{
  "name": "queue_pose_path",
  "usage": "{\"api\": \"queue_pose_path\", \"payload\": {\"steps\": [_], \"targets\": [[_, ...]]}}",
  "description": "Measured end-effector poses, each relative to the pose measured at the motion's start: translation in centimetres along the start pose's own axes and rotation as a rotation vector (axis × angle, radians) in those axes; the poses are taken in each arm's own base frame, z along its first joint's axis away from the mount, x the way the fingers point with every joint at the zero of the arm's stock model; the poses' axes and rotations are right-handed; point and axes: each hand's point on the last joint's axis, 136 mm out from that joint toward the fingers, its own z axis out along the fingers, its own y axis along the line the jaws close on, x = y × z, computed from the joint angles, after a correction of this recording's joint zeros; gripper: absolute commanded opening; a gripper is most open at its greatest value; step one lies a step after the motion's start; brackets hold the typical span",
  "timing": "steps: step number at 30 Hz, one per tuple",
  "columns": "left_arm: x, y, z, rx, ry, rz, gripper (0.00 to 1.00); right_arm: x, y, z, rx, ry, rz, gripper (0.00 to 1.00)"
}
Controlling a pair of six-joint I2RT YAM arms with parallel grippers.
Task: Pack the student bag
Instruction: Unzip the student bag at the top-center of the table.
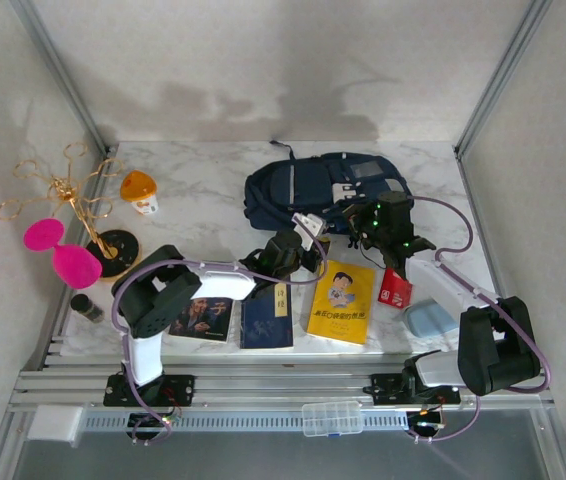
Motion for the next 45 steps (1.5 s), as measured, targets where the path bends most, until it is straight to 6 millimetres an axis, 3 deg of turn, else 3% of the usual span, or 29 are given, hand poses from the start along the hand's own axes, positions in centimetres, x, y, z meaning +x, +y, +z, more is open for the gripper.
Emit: {"api": "queue_pose_path", "payload": {"steps": [6,20,27,31,39,45], "targets": [[-0.5,0.2,0.9,-0.014,-0.041,0.009,0.33,0.0,0.0,0.0,-0.001,0.000,0.000,0.07],[-1.8,0.3,1.5,-0.031,-0.085,0.042,0.00,-0.1,0.2,0.0,-0.008,-0.003,-0.001,0.07],[-2.1,0.3,1.3,-0.031,-0.090,0.047,0.00,-0.2,0.4,-0.1,-0.009,-0.004,-0.009,0.07],[-2.9,0.7,0.3,-0.044,-0.096,0.039,0.00,-0.5,0.9,-0.2,-0.022,0.005,-0.018,0.07],[-2.7,4.5,-4.0,-0.185,-0.068,-0.020,0.00,-2.8,1.0,-1.0,-0.050,0.049,-0.015,0.07],[-2.9,5.9,-6.0,-0.238,-0.017,-0.100,0.00,-3.0,3.6,1.2,-0.111,0.143,-0.104,0.08]]}}
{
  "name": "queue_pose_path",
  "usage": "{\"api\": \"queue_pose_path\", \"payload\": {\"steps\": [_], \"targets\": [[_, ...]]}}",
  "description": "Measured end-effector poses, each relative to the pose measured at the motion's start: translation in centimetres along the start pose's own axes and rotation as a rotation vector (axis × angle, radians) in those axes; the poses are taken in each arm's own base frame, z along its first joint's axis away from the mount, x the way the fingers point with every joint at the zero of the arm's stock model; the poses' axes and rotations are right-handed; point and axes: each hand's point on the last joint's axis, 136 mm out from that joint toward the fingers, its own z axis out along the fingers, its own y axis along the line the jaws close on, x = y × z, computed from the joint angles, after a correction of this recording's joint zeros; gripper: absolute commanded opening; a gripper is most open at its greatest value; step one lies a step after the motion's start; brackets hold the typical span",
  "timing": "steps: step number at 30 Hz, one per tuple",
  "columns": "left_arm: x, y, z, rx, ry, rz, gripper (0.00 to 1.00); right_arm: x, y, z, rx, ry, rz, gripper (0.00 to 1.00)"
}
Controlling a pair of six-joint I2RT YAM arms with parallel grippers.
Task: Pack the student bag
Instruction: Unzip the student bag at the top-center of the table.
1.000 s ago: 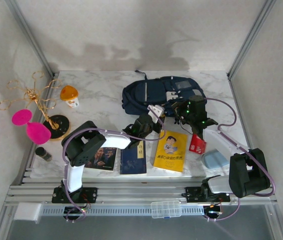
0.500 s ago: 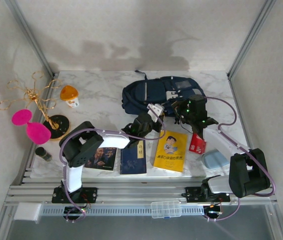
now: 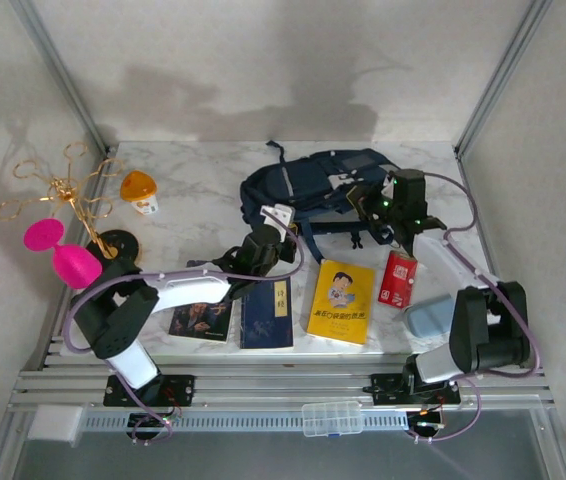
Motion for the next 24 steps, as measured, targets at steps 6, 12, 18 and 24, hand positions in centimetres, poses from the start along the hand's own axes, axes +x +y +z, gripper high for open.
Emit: {"api": "queue_pose_path", "payload": {"steps": [6,12,18,24], "targets": [[-0.3,-0.1,-2.2,0.021,0.031,-0.082,0.00,-0.1,1.8,3.9,-0.031,0.110,-0.098,0.29],[1.4,-2.6,-2.0,0.083,0.111,-0.143,0.00,-2.6,-0.1,4.0,0.037,0.073,-0.109,0.84],[2.6,-4.8,-0.3,0.098,0.170,-0.143,0.00,-0.9,-2.2,0.1,0.100,0.033,-0.072,0.99],[2.3,-5.3,-0.1,0.111,0.173,-0.155,0.00,7.2,-3.9,0.6,0.083,0.148,0.026,0.96]]}}
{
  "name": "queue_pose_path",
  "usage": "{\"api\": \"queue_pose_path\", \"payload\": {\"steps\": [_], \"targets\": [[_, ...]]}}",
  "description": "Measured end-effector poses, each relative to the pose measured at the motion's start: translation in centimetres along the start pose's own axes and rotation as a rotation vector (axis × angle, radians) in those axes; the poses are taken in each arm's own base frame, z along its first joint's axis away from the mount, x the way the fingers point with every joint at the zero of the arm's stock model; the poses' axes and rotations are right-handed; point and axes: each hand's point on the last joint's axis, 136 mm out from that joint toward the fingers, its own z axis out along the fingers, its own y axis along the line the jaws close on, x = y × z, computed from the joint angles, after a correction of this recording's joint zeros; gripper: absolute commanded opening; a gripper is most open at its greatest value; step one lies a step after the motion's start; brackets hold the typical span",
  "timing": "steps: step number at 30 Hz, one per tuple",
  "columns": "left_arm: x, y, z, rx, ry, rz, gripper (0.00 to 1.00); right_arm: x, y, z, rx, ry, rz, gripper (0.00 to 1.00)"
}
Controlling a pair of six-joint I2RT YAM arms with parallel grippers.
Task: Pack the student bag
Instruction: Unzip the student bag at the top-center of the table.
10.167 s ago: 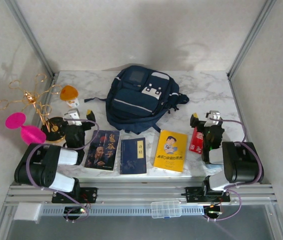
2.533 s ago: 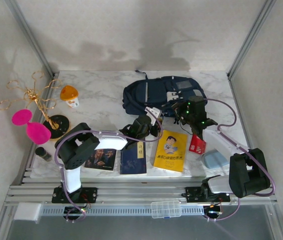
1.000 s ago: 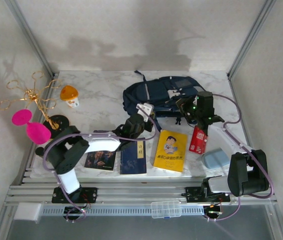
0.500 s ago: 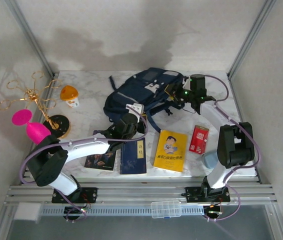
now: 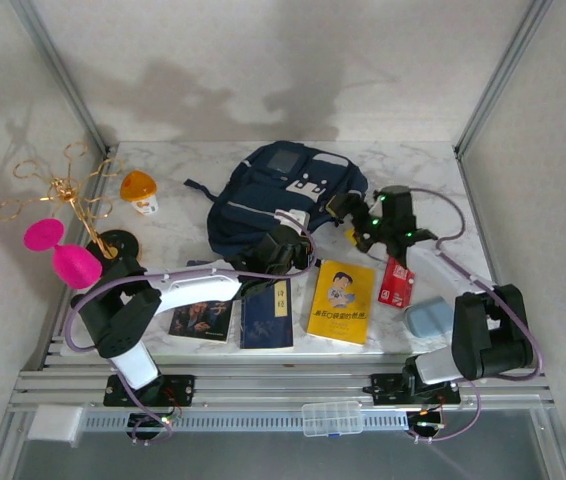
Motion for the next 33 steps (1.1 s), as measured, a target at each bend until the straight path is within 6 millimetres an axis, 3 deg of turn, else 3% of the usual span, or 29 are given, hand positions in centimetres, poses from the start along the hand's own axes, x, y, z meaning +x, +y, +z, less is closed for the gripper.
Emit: {"api": "queue_pose_path", "payload": {"steps": [2,4,6,8,12,16,20,24,27,28,33], "targets": [[0.1,-0.1,0.0,0.004,0.003,-0.005,0.00,1.6,-0.6,1.8,0.006,0.044,0.044,0.89],[0.2,0.0,0.1,0.004,0.008,-0.005,0.00,1.7,-0.8,3.4,0.007,0.049,0.080,0.82],[0.5,0.0,0.3,0.003,0.016,-0.003,0.00,1.1,-0.6,4.7,0.017,0.041,0.100,0.70],[0.7,-0.1,0.4,0.005,0.022,0.000,0.00,0.1,0.1,5.7,0.002,0.018,0.103,0.49],[0.4,-0.4,0.4,0.009,0.026,0.004,0.00,-1.1,0.3,5.6,-0.015,-0.019,0.122,0.10],[0.6,-0.8,0.3,0.025,0.059,0.017,0.00,-2.2,0.3,4.9,-0.026,-0.020,0.105,0.00],[0.9,-0.6,-0.3,0.046,0.099,0.023,0.00,-4.7,-0.5,3.5,-0.005,-0.007,0.071,0.00],[0.4,2.1,-2.6,0.024,0.091,0.003,0.00,-8.7,-1.0,1.2,-0.006,-0.033,0.041,0.02],[-0.1,5.0,-3.3,-0.013,0.087,-0.023,0.00,-10.6,-2.0,0.0,0.012,-0.069,0.037,0.25],[-0.2,5.6,-3.3,-0.024,0.087,-0.025,0.00,-10.8,-2.3,-0.2,0.021,-0.074,0.033,0.37],[-0.4,5.5,-2.9,-0.006,0.096,-0.021,0.00,-11.0,-3.2,-0.7,0.073,-0.094,0.002,0.82]]}}
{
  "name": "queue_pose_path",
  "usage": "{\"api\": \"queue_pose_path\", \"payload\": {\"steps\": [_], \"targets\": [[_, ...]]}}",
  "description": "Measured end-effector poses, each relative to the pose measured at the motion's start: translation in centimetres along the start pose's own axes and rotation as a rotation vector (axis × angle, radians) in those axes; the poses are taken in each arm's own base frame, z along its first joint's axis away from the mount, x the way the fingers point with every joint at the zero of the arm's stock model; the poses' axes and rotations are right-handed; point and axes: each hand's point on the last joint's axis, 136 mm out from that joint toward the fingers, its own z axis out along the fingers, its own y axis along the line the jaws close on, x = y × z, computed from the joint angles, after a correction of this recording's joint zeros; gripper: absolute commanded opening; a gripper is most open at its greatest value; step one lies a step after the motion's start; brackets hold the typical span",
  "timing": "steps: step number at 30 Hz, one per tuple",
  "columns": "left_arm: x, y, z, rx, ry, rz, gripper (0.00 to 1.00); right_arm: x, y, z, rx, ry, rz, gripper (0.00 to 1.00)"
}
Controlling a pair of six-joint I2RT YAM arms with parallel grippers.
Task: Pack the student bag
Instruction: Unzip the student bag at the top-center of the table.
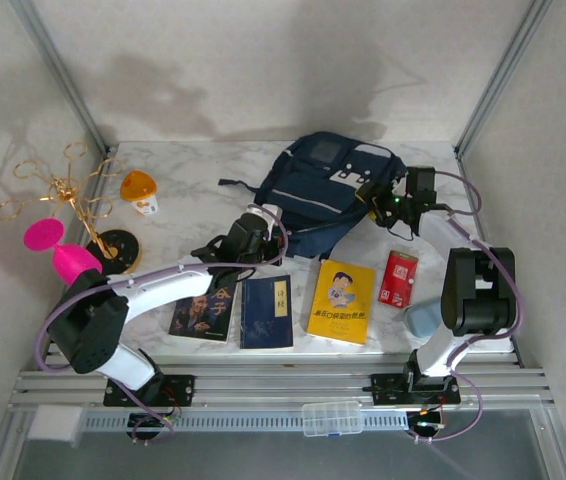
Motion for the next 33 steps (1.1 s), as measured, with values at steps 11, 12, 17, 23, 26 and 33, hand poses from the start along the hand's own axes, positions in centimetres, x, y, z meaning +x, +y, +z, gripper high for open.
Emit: {"api": "queue_pose_path", "payload": {"steps": [11,12,17,23,26,33], "targets": [[0.3,-1.7,1.5,0.044,0.023,0.011,0.00,12.1,0.2,-2.7,-0.009,0.049,0.097,0.99],[0.2,-1.8,1.5,0.045,0.023,0.012,0.00,13.4,0.4,-1.9,0.001,0.072,0.109,0.99],[0.3,-1.9,1.6,0.048,0.022,0.013,0.00,15.4,0.3,1.1,0.026,0.081,0.203,0.97],[0.4,-1.9,1.6,0.049,0.027,0.014,0.00,15.0,-1.4,3.6,0.075,0.023,0.300,0.68],[0.8,-1.8,1.9,0.044,0.037,0.015,0.00,14.8,-2.0,4.1,0.100,-0.002,0.312,0.42],[3.4,-1.6,3.0,0.054,0.125,0.019,0.00,14.5,-2.6,4.2,0.129,-0.022,0.316,0.10]]}}
